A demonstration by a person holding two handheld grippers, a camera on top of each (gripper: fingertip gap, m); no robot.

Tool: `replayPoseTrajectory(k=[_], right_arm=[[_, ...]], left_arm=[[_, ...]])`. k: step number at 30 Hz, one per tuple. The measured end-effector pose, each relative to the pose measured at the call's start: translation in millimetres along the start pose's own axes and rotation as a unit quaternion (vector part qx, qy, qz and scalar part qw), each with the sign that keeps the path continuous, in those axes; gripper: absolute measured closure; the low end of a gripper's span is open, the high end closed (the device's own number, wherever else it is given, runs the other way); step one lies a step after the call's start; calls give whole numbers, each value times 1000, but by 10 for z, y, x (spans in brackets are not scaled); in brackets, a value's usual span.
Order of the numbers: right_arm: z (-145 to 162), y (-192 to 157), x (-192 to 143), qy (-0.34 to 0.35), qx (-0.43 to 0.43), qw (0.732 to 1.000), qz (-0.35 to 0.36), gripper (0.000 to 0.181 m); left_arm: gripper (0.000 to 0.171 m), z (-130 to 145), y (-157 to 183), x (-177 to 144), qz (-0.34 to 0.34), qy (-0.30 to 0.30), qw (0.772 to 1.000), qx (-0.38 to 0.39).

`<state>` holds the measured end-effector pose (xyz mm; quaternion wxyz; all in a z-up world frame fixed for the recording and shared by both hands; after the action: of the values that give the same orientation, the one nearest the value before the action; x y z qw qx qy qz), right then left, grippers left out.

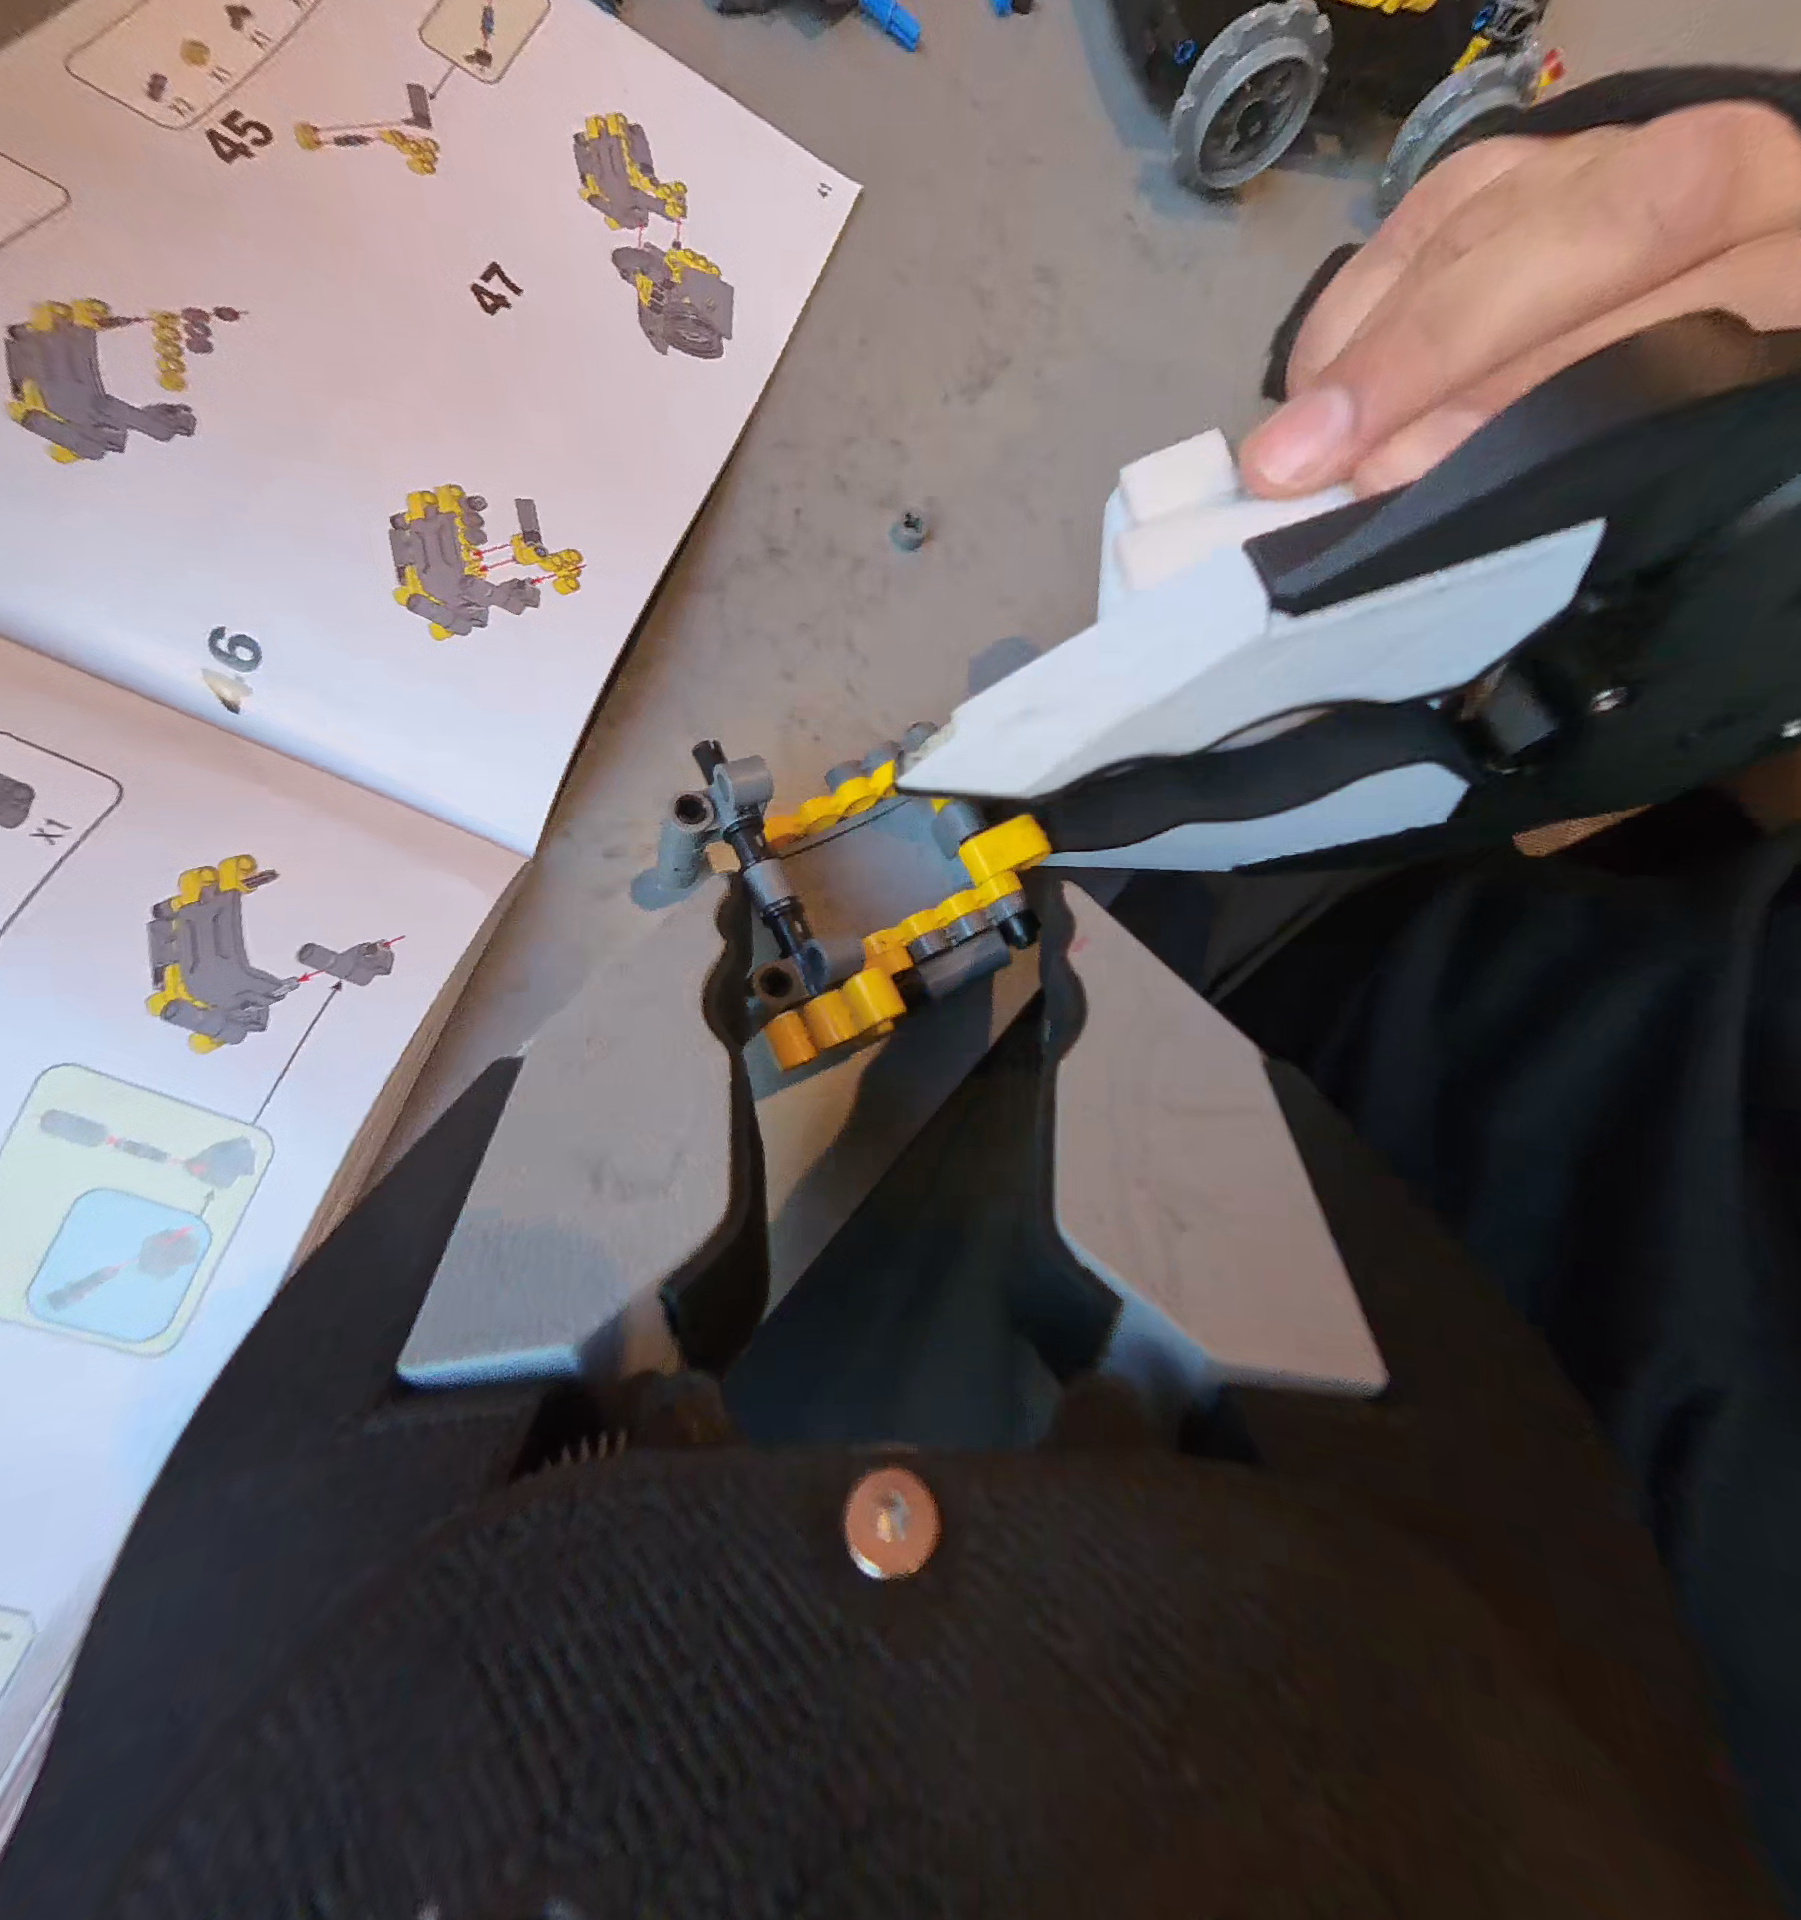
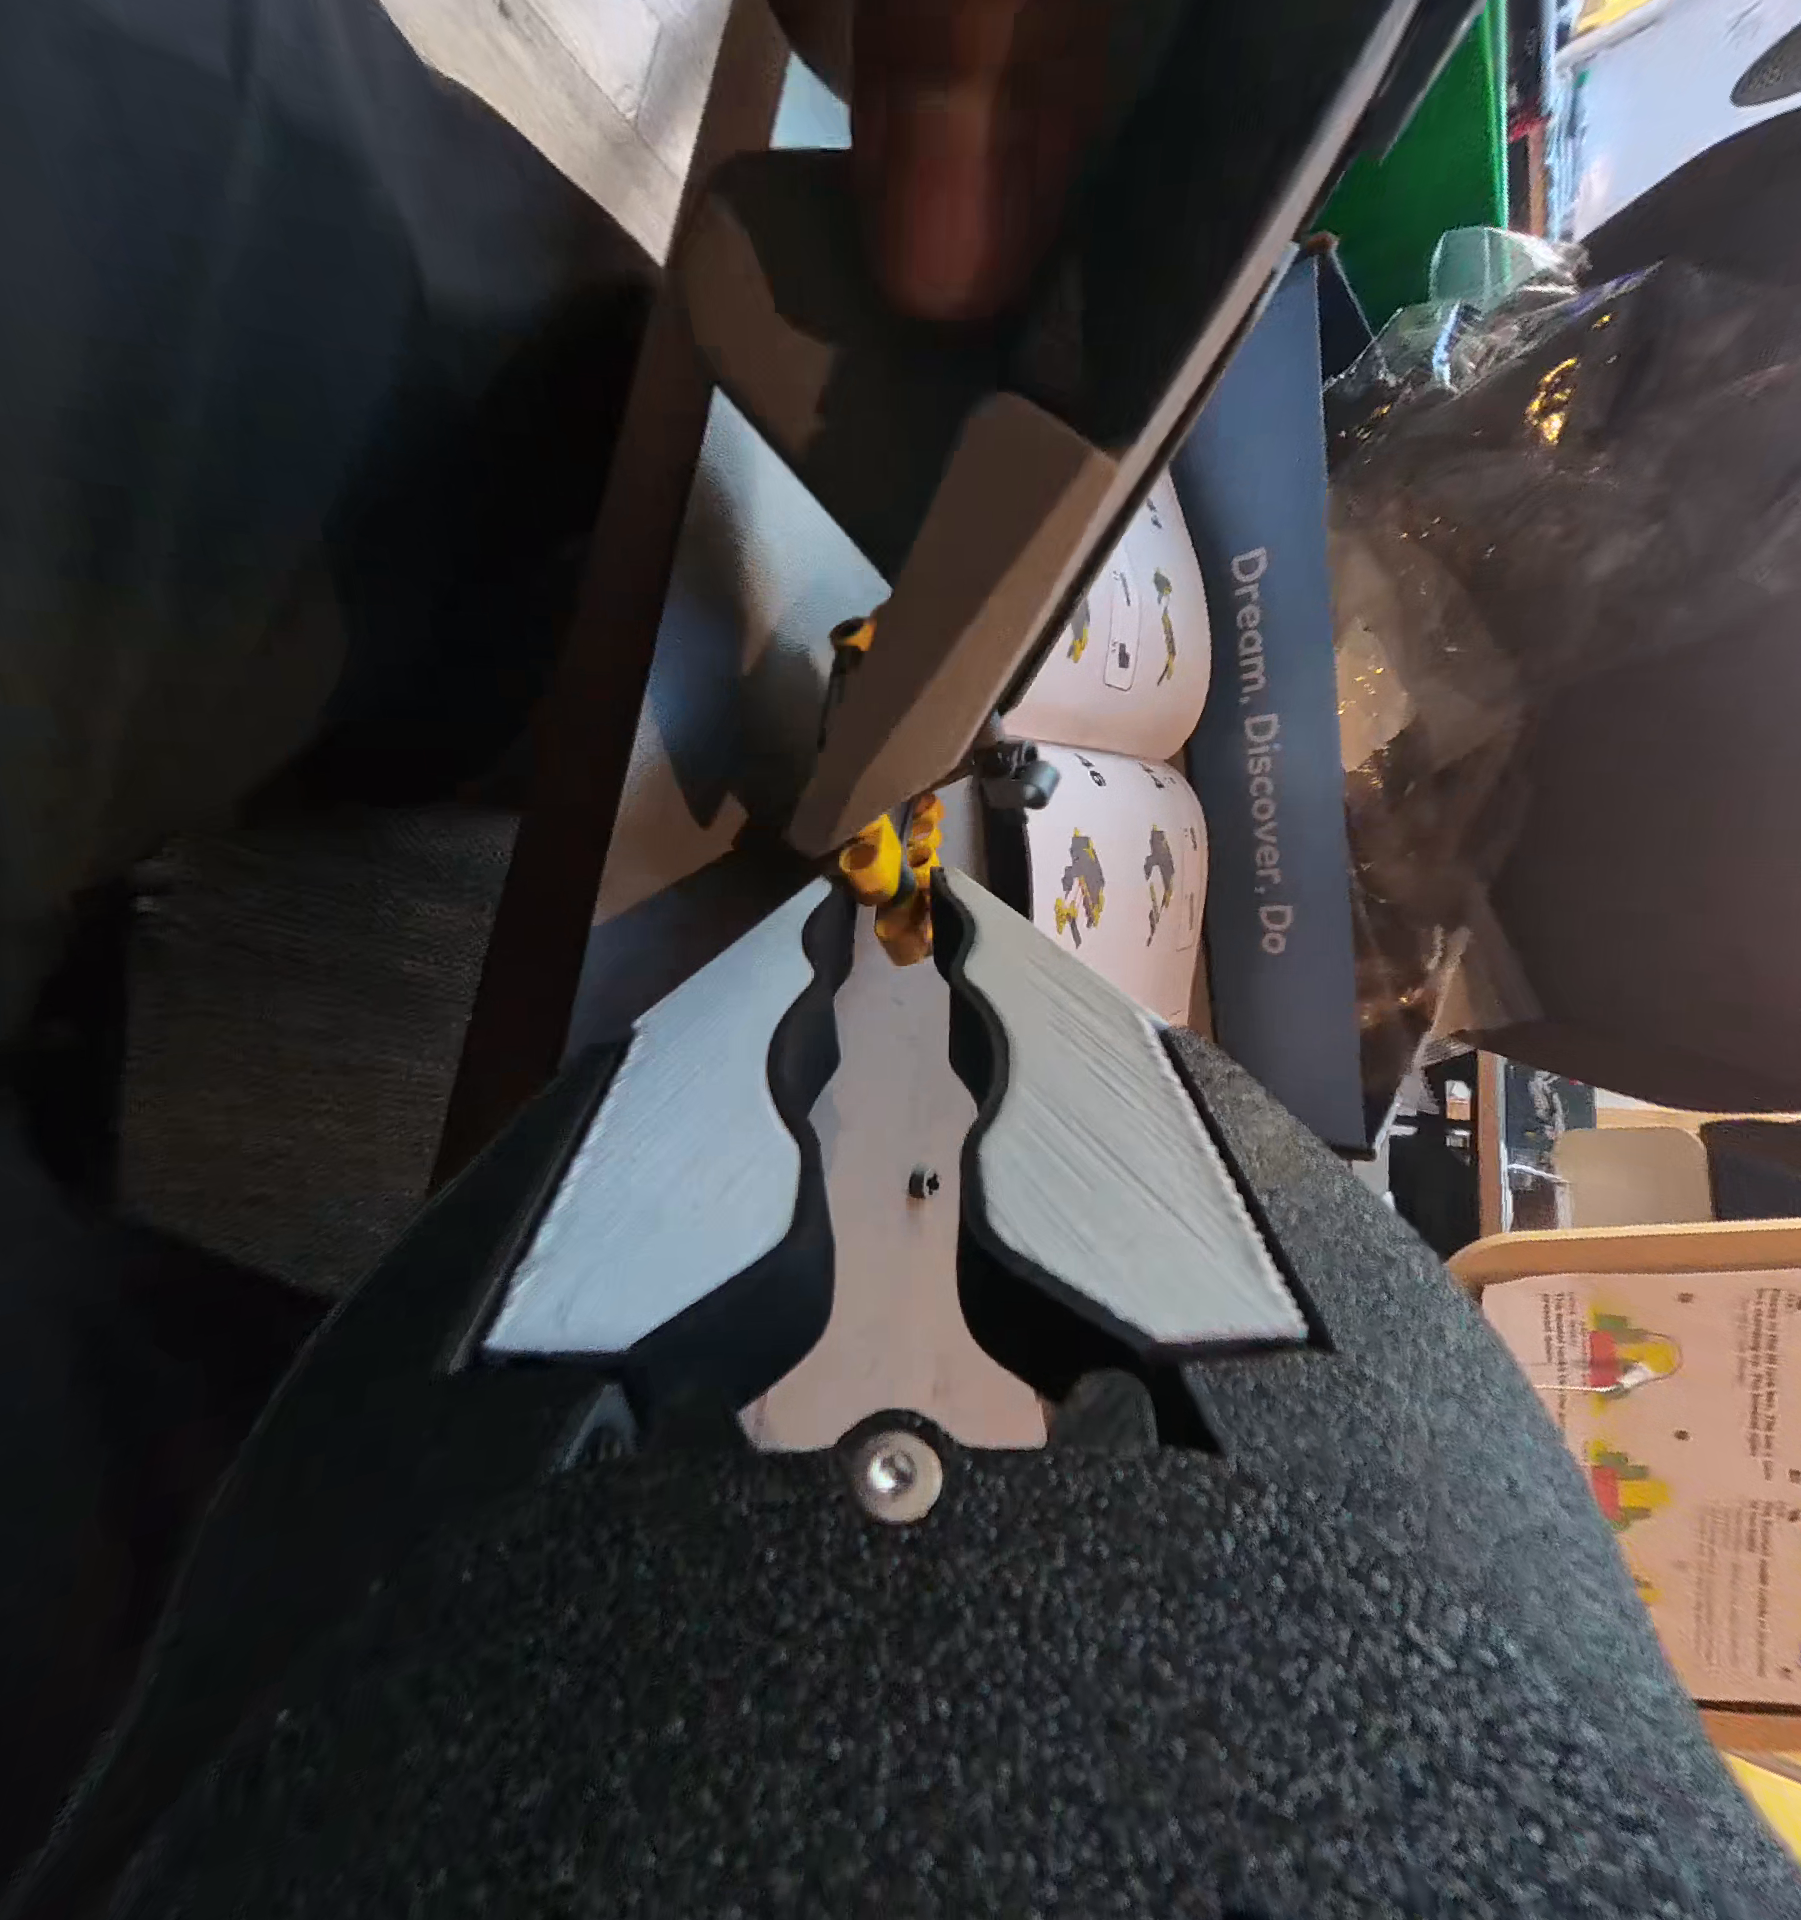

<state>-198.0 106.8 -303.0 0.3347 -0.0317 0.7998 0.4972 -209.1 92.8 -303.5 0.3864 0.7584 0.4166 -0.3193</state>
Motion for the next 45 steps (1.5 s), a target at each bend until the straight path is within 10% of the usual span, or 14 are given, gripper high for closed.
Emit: replayPoseTrajectory(k=[9, 16, 20, 27, 39, 45], right_arm=[[341, 448, -273, 80, 290, 949, -91, 175], [321, 805, -544, 281, 570, 667, -390, 175], [322, 823, -573, 299, 593, 605, -439, 175], [448, 680, -428, 232, 611, 614, -443, 174], [774, 430, -139, 64, 534, 769, -346, 168], [721, 429, -219, 82, 539, 752, -369, 173]], left_arm=[[116, -432, 29, -386, -63, 96, 983, 142], [119, -866, 34, -380, 68, 155, 964, 204], [138, -988, 160, -444, 211, 161, 947, 182], [147, -928, 48, -217, 254, 104, 947, 170], [150, -852, -86, 122, 175, 34, 954, 242], [148, -821, -73, 92, 170, 51, 960, 218]])
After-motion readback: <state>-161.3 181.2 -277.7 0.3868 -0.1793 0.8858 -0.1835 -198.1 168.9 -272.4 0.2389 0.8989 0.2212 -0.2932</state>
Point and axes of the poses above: each gripper's, where its closed fingertips meet, x out along the fingers, z out of its underside, y = z × x across the jaws, the point moved 1 cm from there along -x, back along the fingers, and after that the axes turned 10 degrees about -y, right-handed, at the moved point
